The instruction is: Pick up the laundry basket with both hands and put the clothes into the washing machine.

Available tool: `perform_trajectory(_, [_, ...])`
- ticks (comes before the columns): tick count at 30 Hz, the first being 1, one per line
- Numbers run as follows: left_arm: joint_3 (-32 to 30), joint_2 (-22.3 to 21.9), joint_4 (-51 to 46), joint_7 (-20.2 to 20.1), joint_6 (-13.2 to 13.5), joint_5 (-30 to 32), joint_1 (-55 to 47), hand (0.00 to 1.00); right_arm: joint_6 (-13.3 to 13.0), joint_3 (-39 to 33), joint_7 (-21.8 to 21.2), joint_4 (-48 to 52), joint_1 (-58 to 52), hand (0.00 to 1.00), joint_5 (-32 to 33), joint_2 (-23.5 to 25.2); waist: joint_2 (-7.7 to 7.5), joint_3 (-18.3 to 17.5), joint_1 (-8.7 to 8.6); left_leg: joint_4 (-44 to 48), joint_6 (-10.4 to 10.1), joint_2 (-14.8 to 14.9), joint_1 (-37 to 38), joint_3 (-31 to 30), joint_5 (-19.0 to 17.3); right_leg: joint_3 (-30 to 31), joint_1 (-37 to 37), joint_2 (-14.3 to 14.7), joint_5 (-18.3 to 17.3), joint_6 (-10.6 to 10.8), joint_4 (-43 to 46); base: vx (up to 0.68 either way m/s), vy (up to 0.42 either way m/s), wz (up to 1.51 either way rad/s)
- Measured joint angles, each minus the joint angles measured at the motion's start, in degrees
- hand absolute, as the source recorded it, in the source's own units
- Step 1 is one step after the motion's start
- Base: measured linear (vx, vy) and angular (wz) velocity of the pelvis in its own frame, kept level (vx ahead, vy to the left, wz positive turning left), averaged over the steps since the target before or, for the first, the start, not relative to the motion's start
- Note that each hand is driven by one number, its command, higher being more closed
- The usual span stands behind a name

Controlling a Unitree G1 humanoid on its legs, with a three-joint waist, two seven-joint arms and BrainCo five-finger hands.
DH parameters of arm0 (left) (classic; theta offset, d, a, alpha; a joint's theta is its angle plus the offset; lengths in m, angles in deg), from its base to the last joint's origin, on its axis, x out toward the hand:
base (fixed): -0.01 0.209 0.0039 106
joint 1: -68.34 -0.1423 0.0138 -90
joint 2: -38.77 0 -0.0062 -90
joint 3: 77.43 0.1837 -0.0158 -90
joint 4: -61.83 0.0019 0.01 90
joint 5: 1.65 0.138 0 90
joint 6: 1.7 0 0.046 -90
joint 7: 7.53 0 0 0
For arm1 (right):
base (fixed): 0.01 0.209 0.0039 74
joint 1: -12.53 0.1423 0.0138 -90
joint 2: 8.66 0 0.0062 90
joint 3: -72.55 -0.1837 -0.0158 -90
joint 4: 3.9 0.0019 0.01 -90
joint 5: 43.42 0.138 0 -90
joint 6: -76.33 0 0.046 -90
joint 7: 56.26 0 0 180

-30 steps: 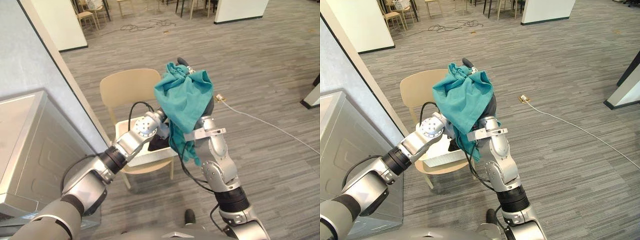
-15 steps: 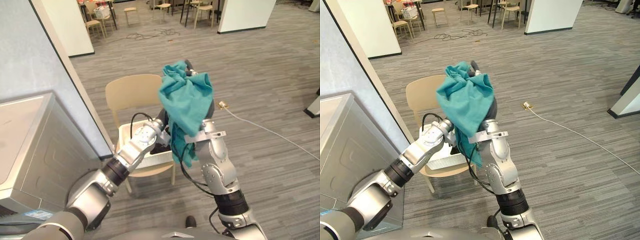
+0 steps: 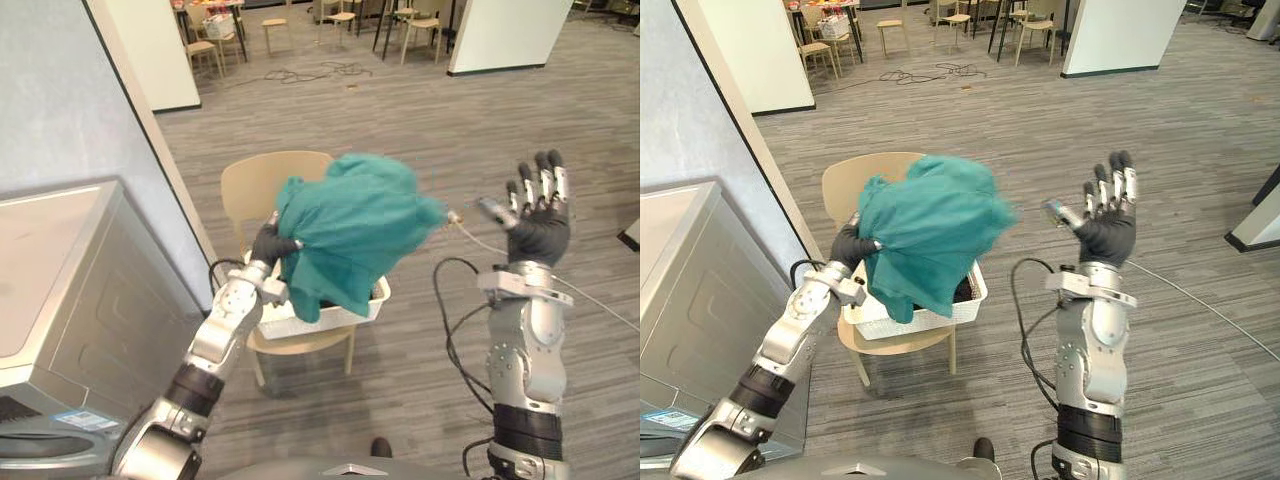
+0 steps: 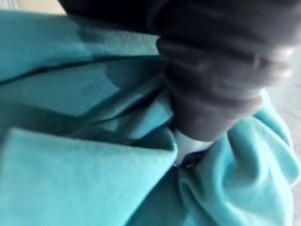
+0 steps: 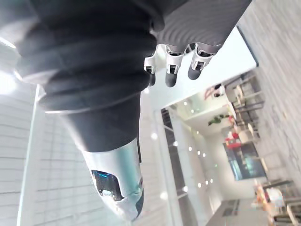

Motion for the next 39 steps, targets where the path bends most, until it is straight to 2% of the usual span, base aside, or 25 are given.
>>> perform_trajectory(4, [-7.2,0.44,-1.36,0.41,-0.11,-0.01,-6.04,1.0,0.09,-3.79,-0.22,-0.04,-5.53,0.0,-1.76,0.16,-0.48,-0.11,-0.02,0.0,-0.33,0.0,-0.01,0.05,-0.47,0.01,-0.05,0.0,-0.19,0.07,-0.01,0.0,0.0,0.0])
perform_trajectory(8, [-10.72,0.29,-6.28,0.32,-0.12,-0.02,-12.01,1.0,1.34,-5.41,-0.35,-3.18,-10.61,0.0,-4.8,2.25,-1.21,-0.42,0.0,0.01,-0.25,0.0,-0.01,0.06,-0.62,0.0,-0.06,0.0,-0.45,0.08,-0.01,0.0,0.0,0.0])
perform_trajectory(11, [-12.67,-0.98,-8.37,0.08,-0.11,-0.02,-16.81,1.0,2.51,-4.73,-0.85,-8.1,-14.89,0.0,-6.79,7.52,-1.39,-0.49,0.03,0.01,-0.39,0.01,-0.01,0.08,-0.94,-0.01,-0.07,0.0,-0.66,0.12,0.0,0.0,0.0,0.0])
perform_trajectory(16, [-12.85,-4.31,-8.51,-0.85,-0.12,-0.18,-24.76,1.0,4.11,-3.55,-1.94,-23.27,-21.0,0.0,-6.74,13.77,-1.33,-0.42,0.95,0.02,-0.37,0.01,-0.19,0.0,-1.36,-0.24,-0.02,-0.03,-1.04,0.21,0.01,0.0,0.0,0.01])
perform_trajectory(19, [-12.88,-5.48,-1.99,-2.74,-0.17,-1.24,-28.7,1.0,5.2,-3.05,-3.28,-36.54,-23.89,0.0,-6.48,14.9,-1.36,-0.26,1.63,0.04,0.19,-0.07,-0.33,-0.93,-1.68,-1.1,0.92,-0.12,-1.54,0.27,0.01,0.01,0.0,0.16])
perform_trajectory(21, [-14.07,-6.62,6.83,-2.85,-0.67,-2.31,-30.61,1.0,6.11,-3.79,-3.41,-46.43,-24.7,0.0,-5.41,15.28,-1.56,-0.01,1.79,0.03,0.1,-0.11,0.52,-1.6,-2.02,-2.07,2.41,-0.25,-2.17,0.48,0.01,0.04,0.003,0.2])
perform_trajectory(24, [-15.32,-7.56,14.94,-2.84,-2.19,-3.8,-33.87,1.0,6.72,-6.67,-4.71,-54.78,-25.37,0.0,-4.3,16.33,-1.73,0.05,2.56,0.03,-0.08,-0.11,1.36,-1.64,-2.78,-2.23,3.38,-0.27,-2.7,0.58,0.01,0.01,0.002,0.02])
perform_trajectory(29, [-17.64,-9.56,22.63,-2.83,-3.15,-4.5,-36.55,1.0,7.28,-8.84,-5.0,-60.24,-25.78,0.0,-3.6,16.43,-2.59,0.54,3.55,0.03,-0.06,-0.18,2.03,-2.47,-3.12,-3.59,4.95,-0.45,-3.47,0.85,0.03,0.02,0.001,0.1])
perform_trajectory(33, [-19.22,-10.94,23.07,-2.66,-3.38,-4.54,-38.01,1.0,7.28,-7.65,-5.0,-60.67,-25.14,0.0,-3.27,16.4,-2.9,1.21,4.47,0.05,0.17,-0.1,2.43,-3.04,-3.36,-4.12,4.97,-0.67,-5.09,1.09,2.02,0.02,0.001,0.12])
perform_trajectory(36, [-19.69,-11.23,22.92,-2.17,-3.34,-4.99,-37.8,1.0,7.11,-4.19,-5.08,-60.71,-22.98,0.0,-3.55,15.92,-3.81,2.81,4.66,1.47,0.77,0.17,1.02,-5.12,-3.23,-5.51,3.09,-1.49,-8.61,1.08,7.91,0.02,-0.011,0.36])
perform_trajectory(38, [-21.73,-11.66,21.85,-1.87,-3.09,-5.19,-36.48,1.0,6.96,-2.36,-5.08,-60.72,-20.46,0.0,-4.5,15.39,-4.47,5.42,5.26,6.83,1.09,0.62,-2.51,-7.52,-4.94,-7.19,1.47,-2.28,-11.25,0.79,12.76,-0.02,-0.042,0.55])
perform_trajectory(39, [-22.25,-12.3,20.24,-1.17,-3.04,-5.64,-35.81,1.0,6.85,-0.44,-4.97,-60.68,-18.78,0.0,-4.58,14.75,-4.96,7.18,5.59,8.74,1.21,0.77,-4.94,-9.56,-4.68,-9.85,0.73,-2.85,-12.64,0.57,15.26,-0.03,-0.054,0.68])
